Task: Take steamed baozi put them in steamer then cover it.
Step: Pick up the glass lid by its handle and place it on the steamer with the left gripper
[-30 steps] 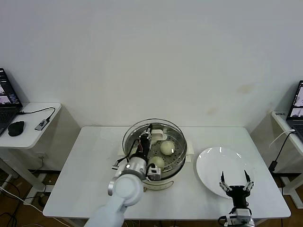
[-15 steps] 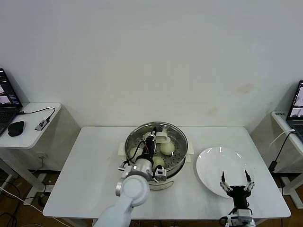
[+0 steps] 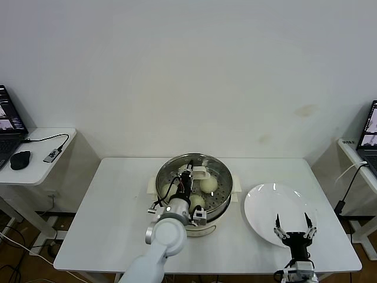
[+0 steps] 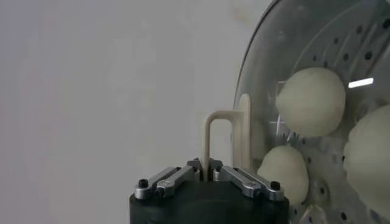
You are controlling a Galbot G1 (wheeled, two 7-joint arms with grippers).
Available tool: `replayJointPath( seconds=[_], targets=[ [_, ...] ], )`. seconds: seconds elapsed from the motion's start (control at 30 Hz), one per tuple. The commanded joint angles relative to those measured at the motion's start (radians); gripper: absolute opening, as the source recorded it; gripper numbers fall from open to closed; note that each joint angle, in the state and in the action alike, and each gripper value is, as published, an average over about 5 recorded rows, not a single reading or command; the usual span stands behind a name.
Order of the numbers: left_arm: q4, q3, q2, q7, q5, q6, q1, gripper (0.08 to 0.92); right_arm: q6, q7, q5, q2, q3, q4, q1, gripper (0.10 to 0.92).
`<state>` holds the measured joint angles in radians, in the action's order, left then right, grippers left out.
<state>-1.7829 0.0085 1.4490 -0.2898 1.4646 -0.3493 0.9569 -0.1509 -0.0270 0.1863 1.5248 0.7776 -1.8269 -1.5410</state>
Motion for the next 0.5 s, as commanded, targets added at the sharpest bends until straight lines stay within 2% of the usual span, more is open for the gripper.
replayJointPath(
  seconds=[0.03, 0.2, 0.5],
  targets=[
    [0.009, -0.001, 0.007, 0.007, 0.0, 0.0, 0.003, 0.146, -0.002, 0.0, -0.003, 0.0, -0.001, 0.0, -0.003, 0.823],
    [-0.019, 0.001, 0.007, 0.01, -0.009, -0.004, 0.019, 0.162, -0.001, 0.001, -0.002, 0.001, -0.002, -0.004, -0.003, 0.823],
    [-0.148, 0.004, -0.017, 0.015, -0.032, -0.005, 0.095, 0.401, -0.003, 0.001, 0.0, 0.002, -0.002, -0.016, -0.019, 0.823]
  ],
)
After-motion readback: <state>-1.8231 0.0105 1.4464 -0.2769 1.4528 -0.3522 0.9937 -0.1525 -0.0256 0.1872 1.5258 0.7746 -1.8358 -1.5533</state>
